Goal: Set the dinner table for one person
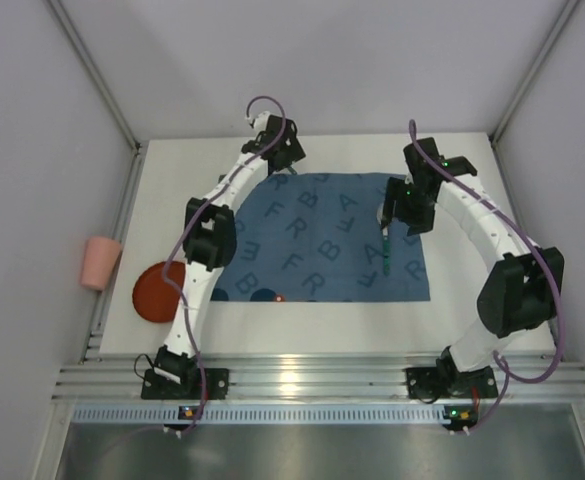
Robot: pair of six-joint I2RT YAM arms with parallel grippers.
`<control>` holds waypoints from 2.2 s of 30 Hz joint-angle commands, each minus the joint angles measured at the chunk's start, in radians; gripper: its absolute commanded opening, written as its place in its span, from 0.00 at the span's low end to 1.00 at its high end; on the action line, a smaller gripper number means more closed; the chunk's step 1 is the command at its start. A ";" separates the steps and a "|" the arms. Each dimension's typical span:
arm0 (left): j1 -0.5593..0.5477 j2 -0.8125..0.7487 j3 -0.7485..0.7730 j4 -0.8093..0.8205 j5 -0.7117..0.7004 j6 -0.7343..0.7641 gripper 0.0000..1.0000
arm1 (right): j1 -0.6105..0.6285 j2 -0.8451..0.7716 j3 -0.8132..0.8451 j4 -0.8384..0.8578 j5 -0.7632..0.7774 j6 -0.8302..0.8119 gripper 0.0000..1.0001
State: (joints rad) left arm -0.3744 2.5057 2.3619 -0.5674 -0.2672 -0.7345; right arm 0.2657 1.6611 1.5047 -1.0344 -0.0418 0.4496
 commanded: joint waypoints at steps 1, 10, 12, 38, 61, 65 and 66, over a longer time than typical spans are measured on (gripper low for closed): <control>0.003 0.073 0.080 0.112 -0.038 -0.045 0.91 | 0.001 -0.053 -0.072 -0.019 0.017 0.017 0.67; 0.031 0.241 0.266 0.002 -0.015 -0.025 0.88 | -0.013 -0.095 -0.133 -0.033 0.016 0.031 0.65; 0.035 0.257 0.274 0.007 -0.001 -0.028 0.83 | -0.016 -0.081 -0.123 -0.039 0.008 0.018 0.65; 0.040 0.077 -0.014 0.497 0.230 -0.195 0.55 | -0.083 -0.101 -0.169 -0.044 -0.012 -0.057 0.61; 0.210 0.061 -0.145 0.123 0.085 -0.278 0.51 | -0.088 -0.121 -0.227 -0.026 -0.050 -0.031 0.56; 0.269 -0.004 -0.184 0.142 0.166 -0.169 0.53 | -0.086 -0.118 -0.248 -0.004 -0.064 -0.028 0.55; 0.275 -0.045 -0.196 0.176 0.196 -0.136 0.55 | -0.086 -0.116 -0.251 0.000 -0.064 -0.026 0.55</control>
State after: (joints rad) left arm -0.1352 2.5610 2.2082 -0.3408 -0.1150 -0.9867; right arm 0.1864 1.5734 1.2572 -1.0748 -0.0895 0.4129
